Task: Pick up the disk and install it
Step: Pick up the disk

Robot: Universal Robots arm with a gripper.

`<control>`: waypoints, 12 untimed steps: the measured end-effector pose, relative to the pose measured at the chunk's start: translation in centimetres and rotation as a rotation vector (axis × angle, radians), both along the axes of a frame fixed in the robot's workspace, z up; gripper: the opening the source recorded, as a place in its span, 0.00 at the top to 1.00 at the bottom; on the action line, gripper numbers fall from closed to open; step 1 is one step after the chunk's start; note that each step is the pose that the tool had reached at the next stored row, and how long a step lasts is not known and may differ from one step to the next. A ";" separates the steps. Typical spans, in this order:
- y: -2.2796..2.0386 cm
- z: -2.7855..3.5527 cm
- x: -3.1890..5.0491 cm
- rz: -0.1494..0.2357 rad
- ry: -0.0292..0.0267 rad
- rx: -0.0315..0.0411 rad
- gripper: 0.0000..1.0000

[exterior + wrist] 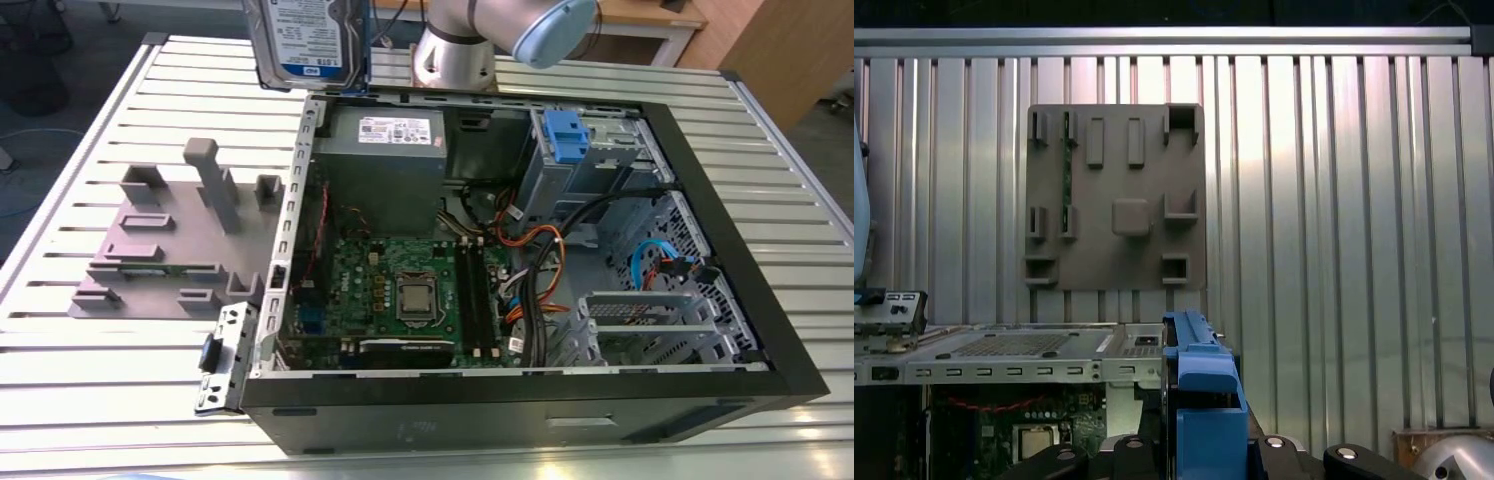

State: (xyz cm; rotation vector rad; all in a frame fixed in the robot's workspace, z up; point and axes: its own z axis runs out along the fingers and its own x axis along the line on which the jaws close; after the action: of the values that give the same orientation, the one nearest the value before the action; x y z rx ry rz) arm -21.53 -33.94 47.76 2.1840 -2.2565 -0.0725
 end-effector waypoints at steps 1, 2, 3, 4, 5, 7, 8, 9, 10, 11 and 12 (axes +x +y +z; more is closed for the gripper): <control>0.00 0.00 0.03 0.000 0.0000 -0.0001 0.63; 0.00 0.00 0.06 0.000 0.0000 0.0000 0.63; 0.00 0.00 0.09 0.000 0.0000 0.0000 0.63; 0.00 0.00 0.12 0.000 -0.0001 0.0000 0.63; 0.00 0.00 0.15 0.000 0.0000 0.0000 0.63; 0.00 0.00 0.21 0.000 -0.0001 0.0000 0.63; 0.00 0.00 0.23 0.000 -0.0001 0.0000 0.63; 0.00 0.00 0.26 0.000 -0.0001 0.0000 0.63; 0.00 0.00 0.29 0.000 0.0000 0.0000 0.63; 0.00 0.00 0.32 0.000 0.0000 0.0000 0.63; 0.00 0.00 0.35 0.000 0.0000 0.0000 0.63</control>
State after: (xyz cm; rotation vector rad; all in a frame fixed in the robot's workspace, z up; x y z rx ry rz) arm -21.18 -33.94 47.76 2.1841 -2.2565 -0.0725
